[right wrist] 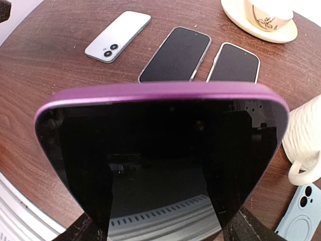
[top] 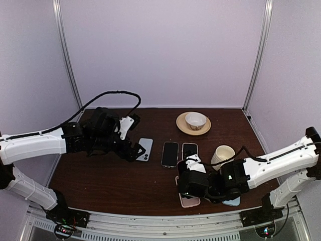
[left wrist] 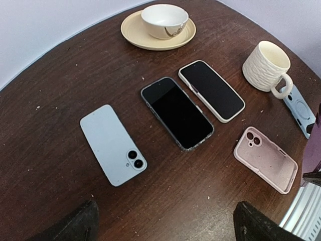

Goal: Put the phone into the phone case
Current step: Install the phone into the phone case.

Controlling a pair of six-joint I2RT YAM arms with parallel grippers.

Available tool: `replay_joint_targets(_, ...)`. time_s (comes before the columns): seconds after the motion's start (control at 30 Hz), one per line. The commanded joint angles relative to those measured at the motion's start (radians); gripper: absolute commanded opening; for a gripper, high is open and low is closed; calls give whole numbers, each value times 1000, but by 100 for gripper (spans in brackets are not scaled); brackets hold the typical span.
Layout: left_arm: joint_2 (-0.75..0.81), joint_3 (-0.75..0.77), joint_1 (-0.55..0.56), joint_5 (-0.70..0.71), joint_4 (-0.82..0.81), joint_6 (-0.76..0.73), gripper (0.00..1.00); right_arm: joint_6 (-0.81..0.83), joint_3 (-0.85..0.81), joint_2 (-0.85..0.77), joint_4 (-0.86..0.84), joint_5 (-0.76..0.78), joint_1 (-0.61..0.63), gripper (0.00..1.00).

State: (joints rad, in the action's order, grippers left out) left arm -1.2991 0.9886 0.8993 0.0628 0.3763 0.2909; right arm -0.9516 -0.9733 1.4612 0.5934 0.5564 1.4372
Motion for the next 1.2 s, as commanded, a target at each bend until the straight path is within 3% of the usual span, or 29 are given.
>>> replay_joint_targets(0.0,38,-10,-13,24,1,1,97,-117,27,61,-113,190,61,0)
replay_joint_targets(0.17,54,-11,-13,21,-1,-15,98,-191,15,144,-66,167,86,0)
replay_joint_targets(0.33,40,-8,-13,2,4,-16,98,-316,-24,183,88,190,99,0)
replay_joint_targets(0.67,22,-4,-15,-15,8,-16,97,-301,25,187,4,188,104,0)
replay_joint_targets(1.17,16,-1,-16,-27,10,-19,97,-328,0,249,68,145,88,0)
